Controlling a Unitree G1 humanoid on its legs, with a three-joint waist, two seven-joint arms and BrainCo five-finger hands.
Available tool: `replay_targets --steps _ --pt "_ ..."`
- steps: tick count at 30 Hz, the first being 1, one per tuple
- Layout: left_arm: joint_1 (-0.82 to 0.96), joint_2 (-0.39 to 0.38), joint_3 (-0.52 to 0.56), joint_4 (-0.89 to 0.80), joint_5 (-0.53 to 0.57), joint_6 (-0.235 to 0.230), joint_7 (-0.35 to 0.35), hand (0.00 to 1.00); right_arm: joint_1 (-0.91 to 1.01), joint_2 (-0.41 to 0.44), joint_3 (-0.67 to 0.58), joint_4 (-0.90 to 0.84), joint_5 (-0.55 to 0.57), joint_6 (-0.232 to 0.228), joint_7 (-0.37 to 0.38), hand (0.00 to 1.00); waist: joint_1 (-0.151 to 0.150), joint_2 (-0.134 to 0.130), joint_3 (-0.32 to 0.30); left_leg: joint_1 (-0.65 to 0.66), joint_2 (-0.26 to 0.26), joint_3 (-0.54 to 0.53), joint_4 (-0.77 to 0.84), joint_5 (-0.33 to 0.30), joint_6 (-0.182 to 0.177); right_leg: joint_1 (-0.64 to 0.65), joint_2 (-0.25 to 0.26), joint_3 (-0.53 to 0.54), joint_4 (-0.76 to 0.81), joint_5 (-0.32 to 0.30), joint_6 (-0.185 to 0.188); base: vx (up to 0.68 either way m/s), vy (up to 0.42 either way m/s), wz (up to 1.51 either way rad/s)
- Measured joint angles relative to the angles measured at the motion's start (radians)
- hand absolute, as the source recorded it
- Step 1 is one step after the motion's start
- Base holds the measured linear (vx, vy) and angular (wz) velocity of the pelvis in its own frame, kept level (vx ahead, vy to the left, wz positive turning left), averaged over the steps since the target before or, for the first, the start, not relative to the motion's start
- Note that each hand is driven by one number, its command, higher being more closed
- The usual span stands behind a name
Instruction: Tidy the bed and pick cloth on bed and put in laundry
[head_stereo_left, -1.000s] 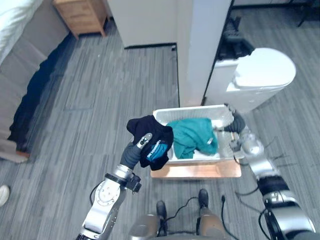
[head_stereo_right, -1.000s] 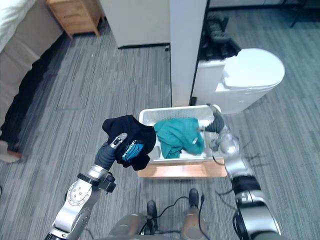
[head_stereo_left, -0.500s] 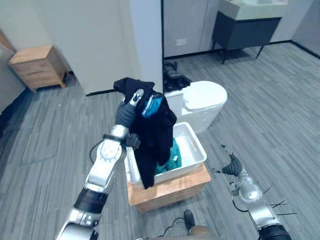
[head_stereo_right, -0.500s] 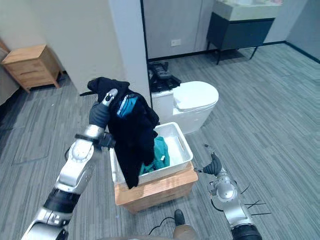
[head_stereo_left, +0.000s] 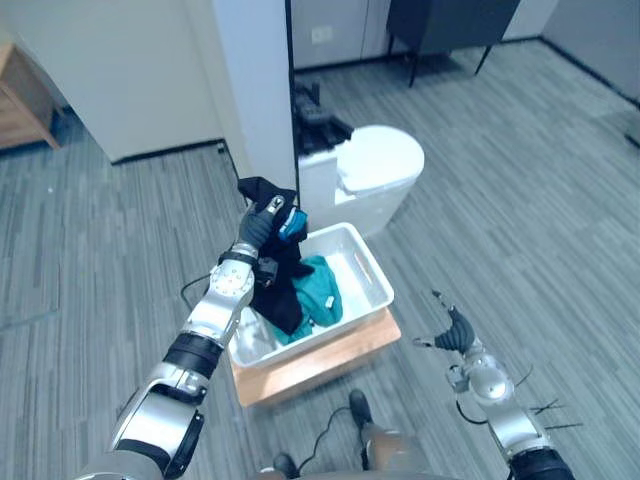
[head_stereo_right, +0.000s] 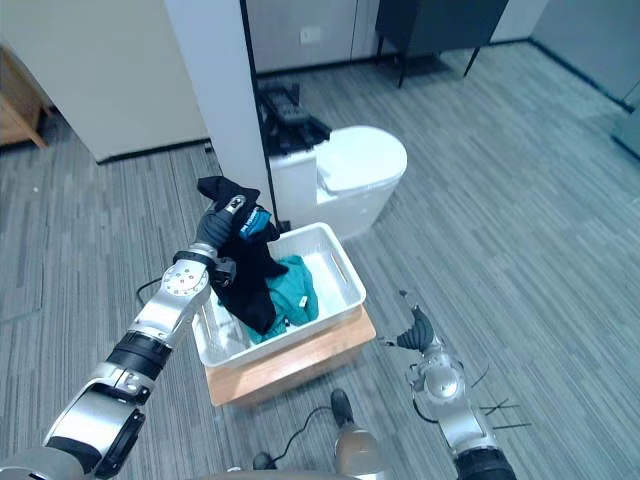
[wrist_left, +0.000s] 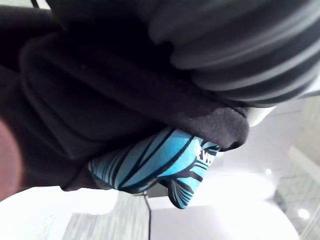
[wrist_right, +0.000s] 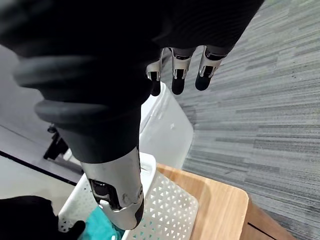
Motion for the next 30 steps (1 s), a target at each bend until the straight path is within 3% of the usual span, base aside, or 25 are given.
replay_targets --steps 6,7,13,14,20,27,30 --pt "0.103 -0.099 -0.098 0.0 0.052 -0.002 -0.01 1.0 -0.021 0.0 0.003 0.0 0.0 0.002 0.001 0.0 0.0 0.026 0.02 -0.014 0.007 0.01 0.044 -0.015 0.009 -0.016 0.005 0.019 0.004 0.007 0.002 0.02 -0.003 -0.08" --pt "0.116 -0.115 -0.125 -0.001 0.063 -0.003 -0.007 0.0 -0.024 -0.001 0.003 0.0 0.0 0.002 0.001 0.0 0.0 0.038 0.028 -0.015 0.008 0.01 0.047 -0.018 0.014 -0.016 0.006 0.021 0.004 0.022 0.0 -0.05 0.017 -0.01" --pt "0.135 -0.148 -0.135 0.004 0.086 0.02 0.087 0.0 -0.057 -0.003 0.075 0.0 0.0 0.002 0.001 0.0 0.001 0.055 0.057 -0.046 0.013 0.01 0.088 -0.053 0.031 -0.02 0.003 0.037 0.003 0.025 -0.001 -0.08 0.011 -0.01" --pt "0.134 -0.153 -0.108 0.018 0.086 0.034 0.133 0.0 -0.064 0.0 0.081 0.0 0.0 0.002 0.001 0.0 0.001 0.056 0.058 -0.062 0.02 0.01 0.098 -0.053 0.03 -0.031 0.007 0.036 0.003 0.025 -0.001 0.0 0.0 0.0" --pt "0.108 -0.144 0.004 0.042 0.077 0.031 0.241 0.0 -0.07 -0.001 0.077 0.001 0.006 0.004 -0.002 0.0 0.001 0.056 0.064 -0.087 0.051 -0.001 0.142 -0.053 0.006 -0.039 0.025 0.023 0.001 0.007 -0.023 0.01 -0.058 0.02" --pt "0.132 -0.128 0.148 -0.022 0.046 -0.058 0.278 0.0 -0.003 0.007 0.045 0.038 0.04 0.005 0.009 0.0 0.009 0.054 0.061 -0.036 0.054 -0.05 0.127 -0.045 -0.01 0.06 0.022 -0.03 -0.035 -0.008 -0.029 -0.04 -0.044 0.23" --pt "0.24 -0.106 0.19 -0.15 0.009 -0.099 0.259 0.0 0.046 0.022 0.02 0.149 0.05 0.006 0.02 0.0 0.034 0.054 0.013 -0.004 0.047 -0.062 0.071 -0.024 -0.028 0.074 0.022 -0.05 -0.036 -0.02 -0.021 0.0 -0.046 0.16"
